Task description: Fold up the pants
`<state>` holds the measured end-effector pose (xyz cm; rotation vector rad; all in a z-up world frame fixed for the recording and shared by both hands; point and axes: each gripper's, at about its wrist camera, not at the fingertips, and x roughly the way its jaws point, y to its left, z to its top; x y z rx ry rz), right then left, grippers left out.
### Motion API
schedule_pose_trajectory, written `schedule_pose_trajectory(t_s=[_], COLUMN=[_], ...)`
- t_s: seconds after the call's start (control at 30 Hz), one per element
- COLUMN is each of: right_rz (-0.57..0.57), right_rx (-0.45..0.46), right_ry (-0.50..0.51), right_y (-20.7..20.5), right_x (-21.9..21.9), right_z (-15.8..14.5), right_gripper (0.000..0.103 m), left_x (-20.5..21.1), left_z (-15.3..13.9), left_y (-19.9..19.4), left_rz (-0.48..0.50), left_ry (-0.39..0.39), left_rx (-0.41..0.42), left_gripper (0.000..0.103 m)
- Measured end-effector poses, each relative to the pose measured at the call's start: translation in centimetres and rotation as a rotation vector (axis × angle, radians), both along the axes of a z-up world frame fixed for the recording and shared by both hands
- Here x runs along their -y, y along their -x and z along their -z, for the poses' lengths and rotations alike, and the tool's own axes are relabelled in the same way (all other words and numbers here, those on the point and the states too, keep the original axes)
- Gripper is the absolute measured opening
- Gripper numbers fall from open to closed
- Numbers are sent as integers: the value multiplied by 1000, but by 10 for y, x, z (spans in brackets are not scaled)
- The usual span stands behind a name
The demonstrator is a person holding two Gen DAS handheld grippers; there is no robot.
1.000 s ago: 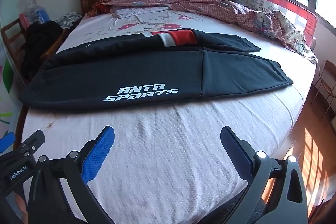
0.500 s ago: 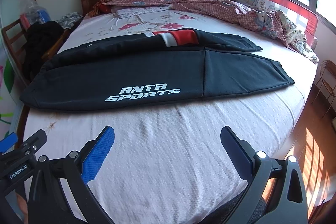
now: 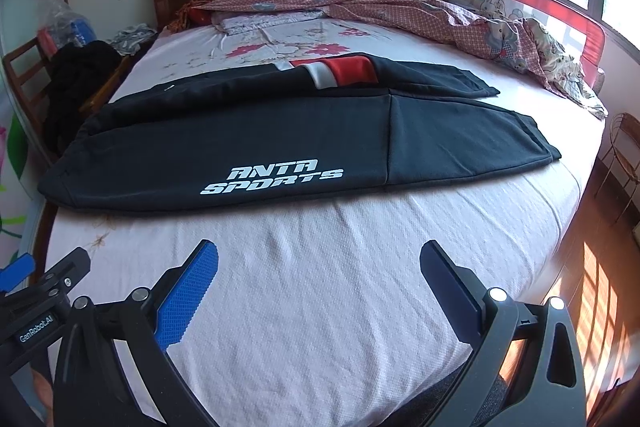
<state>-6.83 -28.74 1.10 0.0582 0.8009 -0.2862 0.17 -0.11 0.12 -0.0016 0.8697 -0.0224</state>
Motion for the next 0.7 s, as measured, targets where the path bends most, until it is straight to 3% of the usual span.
schedule_pose_trajectory(t_s=[0.7], right_rz=[1], right_rx=[-16], right_ry=[-9], right_y=[-2], right_x=[2], right_z=[2], right_gripper=[100], left_x=[2], left_z=[1], left_y=[1], left_rz=[7], left_ry=[-15], left_rx=[0], left_gripper=[101])
